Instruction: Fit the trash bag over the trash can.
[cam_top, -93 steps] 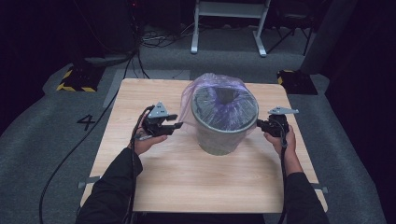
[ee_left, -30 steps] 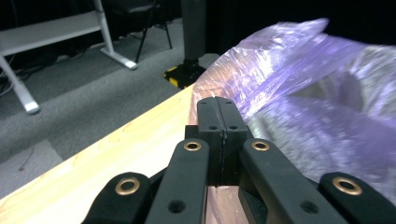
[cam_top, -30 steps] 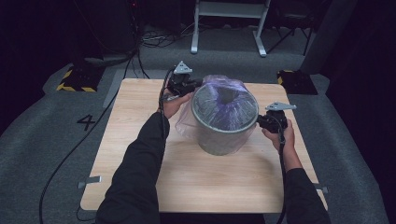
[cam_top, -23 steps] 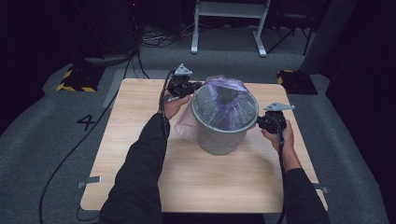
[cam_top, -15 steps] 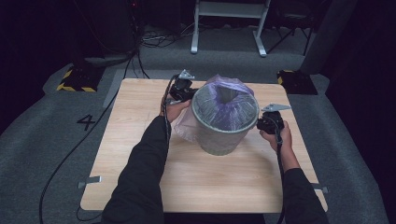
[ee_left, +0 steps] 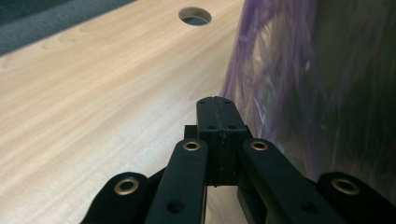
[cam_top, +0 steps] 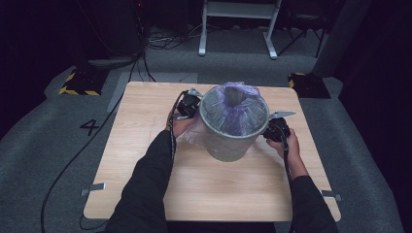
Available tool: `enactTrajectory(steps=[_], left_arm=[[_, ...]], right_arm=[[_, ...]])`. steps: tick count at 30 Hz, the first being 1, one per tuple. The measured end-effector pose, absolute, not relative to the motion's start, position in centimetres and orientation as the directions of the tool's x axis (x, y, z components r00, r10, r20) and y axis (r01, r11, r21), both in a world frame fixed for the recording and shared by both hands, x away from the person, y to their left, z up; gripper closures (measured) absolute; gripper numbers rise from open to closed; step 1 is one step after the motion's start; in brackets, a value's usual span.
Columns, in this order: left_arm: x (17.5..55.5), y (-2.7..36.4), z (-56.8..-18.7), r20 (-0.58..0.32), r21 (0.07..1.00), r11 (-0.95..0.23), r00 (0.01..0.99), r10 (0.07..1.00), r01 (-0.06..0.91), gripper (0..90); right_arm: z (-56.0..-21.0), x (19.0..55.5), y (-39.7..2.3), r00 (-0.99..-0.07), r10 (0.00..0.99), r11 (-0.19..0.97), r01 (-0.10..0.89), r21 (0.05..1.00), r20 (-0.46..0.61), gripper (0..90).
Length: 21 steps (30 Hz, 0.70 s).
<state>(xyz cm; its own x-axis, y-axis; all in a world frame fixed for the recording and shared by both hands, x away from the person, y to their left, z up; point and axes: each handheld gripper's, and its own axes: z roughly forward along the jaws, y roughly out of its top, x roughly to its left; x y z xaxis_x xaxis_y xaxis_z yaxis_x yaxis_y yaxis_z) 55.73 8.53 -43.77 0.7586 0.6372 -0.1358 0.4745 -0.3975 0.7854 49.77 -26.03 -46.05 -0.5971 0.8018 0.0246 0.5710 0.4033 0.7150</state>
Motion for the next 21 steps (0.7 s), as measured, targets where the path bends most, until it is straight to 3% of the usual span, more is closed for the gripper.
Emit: enactTrajectory(steps=[9, 11, 15, 21], left_arm=[[54.2, 10.1, -44.8, -0.131, 0.798, -0.384, 0.755, 0.642, 0.465, 89.2], [54.0, 10.8, -44.5, -0.118, 0.805, -0.363, 0.727, 0.677, 0.469, 73.0], [53.2, 12.6, -43.6, -0.083, 0.826, -0.35, 0.71, 0.699, 0.442, 58.3], [51.3, 15.5, -42.8, -0.117, 0.86, -0.274, 0.69, 0.714, 0.43, 41.3]], right_arm=[[-46.7, 49.5, -26.5, -0.596, 0.801, 0.399, 0.589, 0.703, 0.045, 90.0], [-46.4, 49.3, -27.2, -0.582, 0.812, 0.373, 0.576, 0.728, 0.044, 87.7], [-45.1, 48.7, -29.2, -0.556, 0.829, 0.304, 0.541, 0.784, 0.063, 79.3], [-43.1, 48.0, -31.4, -0.518, 0.853, 0.248, 0.509, 0.824, 0.064, 63.7]])
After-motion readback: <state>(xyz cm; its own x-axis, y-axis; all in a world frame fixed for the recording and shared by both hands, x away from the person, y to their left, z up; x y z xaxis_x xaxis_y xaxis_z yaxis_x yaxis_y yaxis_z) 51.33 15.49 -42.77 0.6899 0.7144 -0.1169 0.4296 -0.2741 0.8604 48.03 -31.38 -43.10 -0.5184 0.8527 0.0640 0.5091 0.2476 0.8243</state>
